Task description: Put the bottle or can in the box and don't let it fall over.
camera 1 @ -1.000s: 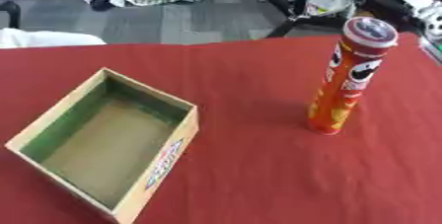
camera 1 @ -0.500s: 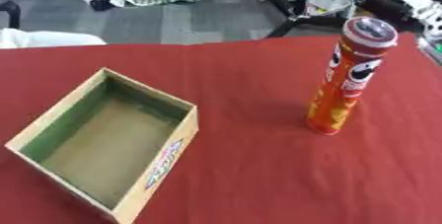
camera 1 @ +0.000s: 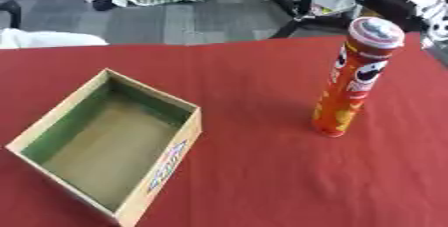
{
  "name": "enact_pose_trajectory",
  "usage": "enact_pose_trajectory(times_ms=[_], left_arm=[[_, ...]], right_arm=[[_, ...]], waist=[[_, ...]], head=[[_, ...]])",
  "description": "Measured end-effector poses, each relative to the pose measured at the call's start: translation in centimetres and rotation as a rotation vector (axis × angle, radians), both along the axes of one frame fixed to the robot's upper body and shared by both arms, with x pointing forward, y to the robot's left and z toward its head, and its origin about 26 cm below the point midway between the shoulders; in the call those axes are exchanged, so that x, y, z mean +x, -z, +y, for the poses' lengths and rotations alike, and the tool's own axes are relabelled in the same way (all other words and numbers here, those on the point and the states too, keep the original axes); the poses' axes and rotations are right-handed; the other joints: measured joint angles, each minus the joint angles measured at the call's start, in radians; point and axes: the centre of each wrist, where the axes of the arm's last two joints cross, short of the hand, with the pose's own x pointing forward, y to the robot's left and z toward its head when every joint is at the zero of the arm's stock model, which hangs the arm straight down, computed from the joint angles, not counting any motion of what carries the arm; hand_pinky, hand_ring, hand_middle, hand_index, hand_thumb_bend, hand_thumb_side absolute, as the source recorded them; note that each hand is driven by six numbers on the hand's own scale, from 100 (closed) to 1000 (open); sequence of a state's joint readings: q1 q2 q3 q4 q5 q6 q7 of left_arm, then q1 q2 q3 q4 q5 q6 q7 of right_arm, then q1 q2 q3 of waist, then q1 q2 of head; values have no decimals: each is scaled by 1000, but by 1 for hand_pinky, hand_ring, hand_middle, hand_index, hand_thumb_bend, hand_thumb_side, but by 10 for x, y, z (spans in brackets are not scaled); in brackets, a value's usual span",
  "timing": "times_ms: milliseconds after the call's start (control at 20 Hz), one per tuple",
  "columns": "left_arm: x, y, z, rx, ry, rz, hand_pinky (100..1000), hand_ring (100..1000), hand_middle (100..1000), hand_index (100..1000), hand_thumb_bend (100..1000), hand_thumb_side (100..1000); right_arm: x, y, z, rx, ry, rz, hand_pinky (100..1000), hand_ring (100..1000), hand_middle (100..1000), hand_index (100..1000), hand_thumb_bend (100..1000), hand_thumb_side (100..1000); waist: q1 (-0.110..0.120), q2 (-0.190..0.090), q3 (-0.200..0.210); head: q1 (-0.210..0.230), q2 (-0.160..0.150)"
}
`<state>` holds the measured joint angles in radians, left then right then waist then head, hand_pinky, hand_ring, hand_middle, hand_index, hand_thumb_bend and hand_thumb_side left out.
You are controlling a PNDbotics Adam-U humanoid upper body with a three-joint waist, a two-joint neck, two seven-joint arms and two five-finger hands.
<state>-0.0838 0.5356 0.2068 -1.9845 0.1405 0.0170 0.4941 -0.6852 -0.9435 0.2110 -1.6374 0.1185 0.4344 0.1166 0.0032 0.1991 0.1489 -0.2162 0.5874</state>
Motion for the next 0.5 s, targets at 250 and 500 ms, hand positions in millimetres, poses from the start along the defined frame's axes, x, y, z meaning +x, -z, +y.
enact_pose_trajectory(times_ms=[250, 500], left_arm=[[0, 0, 0, 0, 0, 0, 874, 782, 824, 737, 546, 450], [0, 0, 0, 0, 0, 0, 874, 782, 824, 737, 546, 450]], right_arm=[[0, -1, 7, -1, -23, -1, 903, 1000, 1000, 974, 100, 1000], [-3, -1, 13, -7, -50, -2, 903, 1000, 1000, 974, 100, 1000]], waist=[[0, 2, 0], [0, 4, 1]], head=[[-18, -1], [-19, -2]])
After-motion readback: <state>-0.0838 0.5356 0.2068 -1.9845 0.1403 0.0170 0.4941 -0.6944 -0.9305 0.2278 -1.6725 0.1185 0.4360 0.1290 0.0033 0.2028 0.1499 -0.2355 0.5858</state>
